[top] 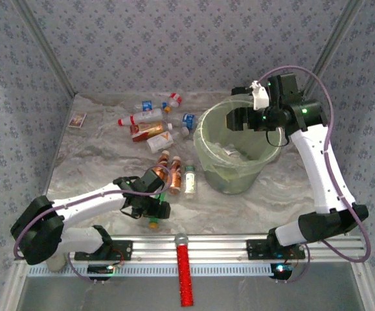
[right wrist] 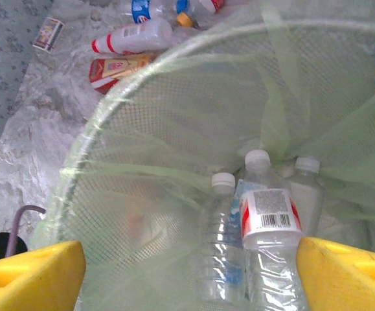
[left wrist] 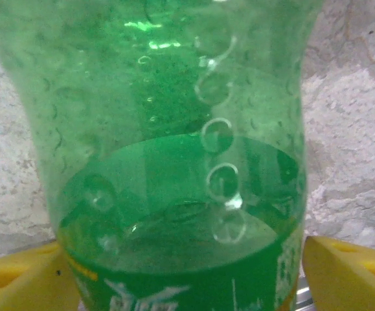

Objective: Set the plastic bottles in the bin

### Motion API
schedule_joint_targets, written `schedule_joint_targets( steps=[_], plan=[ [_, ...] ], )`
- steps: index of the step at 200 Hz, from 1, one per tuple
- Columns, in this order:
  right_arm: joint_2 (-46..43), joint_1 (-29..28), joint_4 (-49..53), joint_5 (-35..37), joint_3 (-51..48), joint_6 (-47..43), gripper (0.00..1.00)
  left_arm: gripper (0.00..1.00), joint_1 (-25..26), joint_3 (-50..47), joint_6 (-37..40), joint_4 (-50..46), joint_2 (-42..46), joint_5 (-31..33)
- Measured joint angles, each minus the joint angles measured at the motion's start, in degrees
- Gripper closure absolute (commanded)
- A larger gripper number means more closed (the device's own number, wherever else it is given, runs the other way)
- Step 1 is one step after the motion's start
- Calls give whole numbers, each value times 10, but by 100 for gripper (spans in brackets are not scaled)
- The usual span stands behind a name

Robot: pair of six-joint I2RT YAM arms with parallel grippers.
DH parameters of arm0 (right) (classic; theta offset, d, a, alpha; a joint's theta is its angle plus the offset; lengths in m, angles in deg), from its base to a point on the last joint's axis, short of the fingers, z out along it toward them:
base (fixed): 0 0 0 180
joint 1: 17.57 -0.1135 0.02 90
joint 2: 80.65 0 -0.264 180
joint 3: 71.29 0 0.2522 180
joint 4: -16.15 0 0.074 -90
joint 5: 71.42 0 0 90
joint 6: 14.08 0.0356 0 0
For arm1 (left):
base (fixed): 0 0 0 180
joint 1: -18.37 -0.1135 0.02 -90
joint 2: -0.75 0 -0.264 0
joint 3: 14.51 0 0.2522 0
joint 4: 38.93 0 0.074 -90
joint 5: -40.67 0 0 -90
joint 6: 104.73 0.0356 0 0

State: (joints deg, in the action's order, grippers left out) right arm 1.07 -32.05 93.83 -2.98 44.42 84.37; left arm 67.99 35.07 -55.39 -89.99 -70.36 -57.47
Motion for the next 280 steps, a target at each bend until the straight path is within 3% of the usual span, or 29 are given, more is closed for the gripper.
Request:
schedule_joint_targets(
  steps=[54, 99, 172, 199, 230, 280],
  plan=[
    [-9, 1, -2, -6, 7, 3, 14, 43, 0, 0, 3, -3, 2, 16],
    [-30, 2, -5, -12, 12, 10, 15, 45, -7, 13, 8, -40, 31, 47],
    [-31, -39, -32, -79, 47, 37, 14, 59, -66, 105, 71, -52, 169, 63],
    [-4, -92, -49, -82, 78, 47, 13, 64, -77, 129, 100, -15, 184, 63],
    [58, -151, -65, -81, 125, 53, 11, 76, -78, 153, 122, 64, 163, 66],
    [155, -213, -70, -79, 184, 56, 8, 76, -83, 198, 143, 202, 107, 52]
  ],
)
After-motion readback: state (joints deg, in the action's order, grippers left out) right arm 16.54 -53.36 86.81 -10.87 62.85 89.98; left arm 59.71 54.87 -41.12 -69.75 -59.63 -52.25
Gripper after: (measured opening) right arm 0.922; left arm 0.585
